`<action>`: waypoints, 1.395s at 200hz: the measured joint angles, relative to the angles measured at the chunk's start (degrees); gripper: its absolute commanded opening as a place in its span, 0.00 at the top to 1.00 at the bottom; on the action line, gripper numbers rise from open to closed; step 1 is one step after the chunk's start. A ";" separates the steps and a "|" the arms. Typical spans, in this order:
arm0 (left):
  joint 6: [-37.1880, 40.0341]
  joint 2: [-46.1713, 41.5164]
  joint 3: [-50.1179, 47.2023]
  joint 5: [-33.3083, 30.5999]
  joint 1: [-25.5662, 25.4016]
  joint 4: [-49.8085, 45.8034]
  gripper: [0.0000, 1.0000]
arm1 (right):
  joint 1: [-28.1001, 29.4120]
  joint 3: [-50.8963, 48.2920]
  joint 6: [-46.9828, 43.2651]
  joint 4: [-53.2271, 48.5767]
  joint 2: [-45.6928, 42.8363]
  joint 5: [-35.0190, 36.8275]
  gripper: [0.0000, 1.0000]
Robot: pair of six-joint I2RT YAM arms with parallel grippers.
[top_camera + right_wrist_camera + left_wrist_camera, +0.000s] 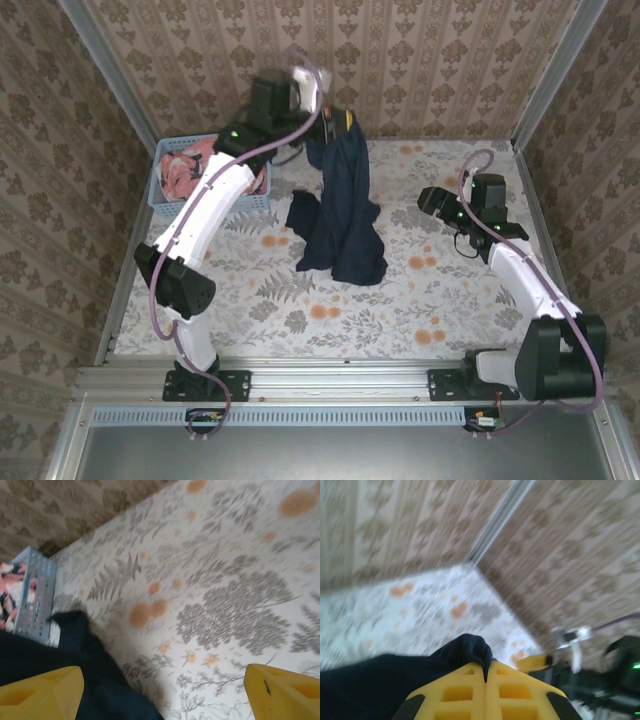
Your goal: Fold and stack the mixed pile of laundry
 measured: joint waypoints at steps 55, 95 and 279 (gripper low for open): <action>-1.11 -4.11 -26.32 -6.34 5.68 3.67 1.00 | 14.75 -5.77 1.88 0.70 3.41 -4.87 0.16; -2.21 -6.19 -26.86 -7.04 6.69 8.59 1.00 | 22.29 -5.90 4.70 2.58 10.99 -4.52 0.33; 6.97 -19.43 -10.10 -6.75 9.79 4.24 1.00 | 8.90 37.64 -10.38 -28.30 -9.40 10.10 1.00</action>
